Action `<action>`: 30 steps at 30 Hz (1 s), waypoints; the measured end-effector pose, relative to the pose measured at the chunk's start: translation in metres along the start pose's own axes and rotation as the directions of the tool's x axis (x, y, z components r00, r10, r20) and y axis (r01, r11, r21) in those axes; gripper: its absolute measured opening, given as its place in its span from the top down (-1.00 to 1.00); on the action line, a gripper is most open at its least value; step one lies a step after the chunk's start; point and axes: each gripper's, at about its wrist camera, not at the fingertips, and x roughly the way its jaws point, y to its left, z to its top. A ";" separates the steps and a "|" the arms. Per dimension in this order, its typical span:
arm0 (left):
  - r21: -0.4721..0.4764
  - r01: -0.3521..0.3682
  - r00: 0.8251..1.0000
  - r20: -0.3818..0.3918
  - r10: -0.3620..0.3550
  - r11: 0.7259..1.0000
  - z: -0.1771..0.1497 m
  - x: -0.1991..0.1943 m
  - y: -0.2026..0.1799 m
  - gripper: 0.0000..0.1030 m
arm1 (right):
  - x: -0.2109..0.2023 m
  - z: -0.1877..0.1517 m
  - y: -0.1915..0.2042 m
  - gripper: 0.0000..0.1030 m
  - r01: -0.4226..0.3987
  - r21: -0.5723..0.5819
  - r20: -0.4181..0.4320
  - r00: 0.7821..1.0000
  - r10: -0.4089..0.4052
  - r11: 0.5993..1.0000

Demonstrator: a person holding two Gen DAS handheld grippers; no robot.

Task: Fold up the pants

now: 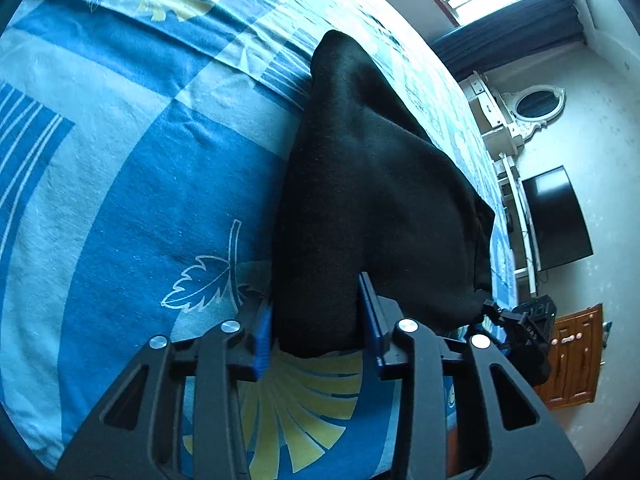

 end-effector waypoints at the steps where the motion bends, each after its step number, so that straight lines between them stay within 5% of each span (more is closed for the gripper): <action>1: 0.006 -0.009 1.000 0.001 0.009 1.000 0.000 -0.001 -0.002 0.35 | -0.001 0.000 0.001 0.31 -0.005 0.001 0.002 1.000 0.005 1.000; 30: 0.050 -0.031 0.999 -0.024 0.032 0.998 0.000 -0.001 -0.008 0.41 | -0.018 -0.019 -0.006 0.35 -0.051 0.017 -0.013 0.999 0.051 0.999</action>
